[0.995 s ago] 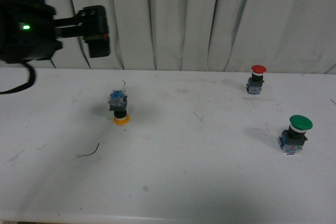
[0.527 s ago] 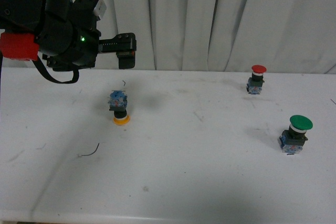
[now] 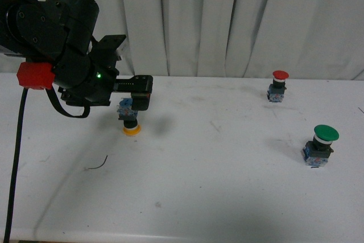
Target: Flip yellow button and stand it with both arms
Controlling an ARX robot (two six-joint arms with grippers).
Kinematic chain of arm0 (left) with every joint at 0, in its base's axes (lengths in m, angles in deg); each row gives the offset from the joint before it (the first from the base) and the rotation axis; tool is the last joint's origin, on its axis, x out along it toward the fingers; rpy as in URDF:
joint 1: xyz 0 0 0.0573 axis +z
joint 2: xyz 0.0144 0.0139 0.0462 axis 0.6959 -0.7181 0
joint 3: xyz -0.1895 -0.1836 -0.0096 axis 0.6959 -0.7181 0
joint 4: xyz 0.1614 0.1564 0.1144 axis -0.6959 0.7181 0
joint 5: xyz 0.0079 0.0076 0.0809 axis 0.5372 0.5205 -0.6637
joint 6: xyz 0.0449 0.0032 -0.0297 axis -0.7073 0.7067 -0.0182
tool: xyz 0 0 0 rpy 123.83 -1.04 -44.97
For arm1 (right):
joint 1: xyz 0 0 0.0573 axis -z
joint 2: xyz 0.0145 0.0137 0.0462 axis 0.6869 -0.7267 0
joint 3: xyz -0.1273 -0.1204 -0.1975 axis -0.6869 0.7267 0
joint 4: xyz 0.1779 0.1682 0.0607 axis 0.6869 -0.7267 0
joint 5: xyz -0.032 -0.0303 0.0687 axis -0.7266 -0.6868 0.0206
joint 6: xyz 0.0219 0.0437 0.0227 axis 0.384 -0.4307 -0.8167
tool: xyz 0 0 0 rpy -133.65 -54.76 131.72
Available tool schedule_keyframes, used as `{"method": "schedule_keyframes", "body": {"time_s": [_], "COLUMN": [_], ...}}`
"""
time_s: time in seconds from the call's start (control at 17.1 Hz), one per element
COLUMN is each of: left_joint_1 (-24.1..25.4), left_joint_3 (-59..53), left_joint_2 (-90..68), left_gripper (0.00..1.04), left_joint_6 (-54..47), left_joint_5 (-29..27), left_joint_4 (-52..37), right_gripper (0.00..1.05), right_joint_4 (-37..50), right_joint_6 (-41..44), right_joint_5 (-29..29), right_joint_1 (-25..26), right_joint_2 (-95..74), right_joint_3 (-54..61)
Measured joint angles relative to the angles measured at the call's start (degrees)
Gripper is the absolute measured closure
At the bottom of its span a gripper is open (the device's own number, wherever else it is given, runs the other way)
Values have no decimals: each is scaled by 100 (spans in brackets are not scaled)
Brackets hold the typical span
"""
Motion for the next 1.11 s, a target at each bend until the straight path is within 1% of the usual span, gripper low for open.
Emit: {"method": "schedule_keyframes", "body": {"time_s": [0.23,0.7,0.76,0.88,0.94,1.05,1.11], "left_joint_1": [50,46,28,2,-9,-57,-72], "left_joint_3": [337,356,365,378,385,389,389], "left_joint_2": [-275,-413,-420,-424,-424,-424,-422], "left_gripper": [7,7,11,33,42,66,70], "left_joint_6": [44,17,4,4,4,4,4], "left_joint_5": [-190,-201,-179,-179,-177,-205,-229], "left_joint_4": [-114,-15,-11,33,35,44,26], "right_gripper": [6,6,6,6,6,6,6], "right_joint_4": [-2,0,-2,0,0,0,0], "right_joint_6": [0,0,0,0,0,0,0], "right_joint_5": [2,0,2,2,2,2,2], "right_joint_1": [0,0,0,0,0,0,0], "right_joint_2": [0,0,0,0,0,0,0], "right_joint_3": [0,0,0,0,0,0,0]}}
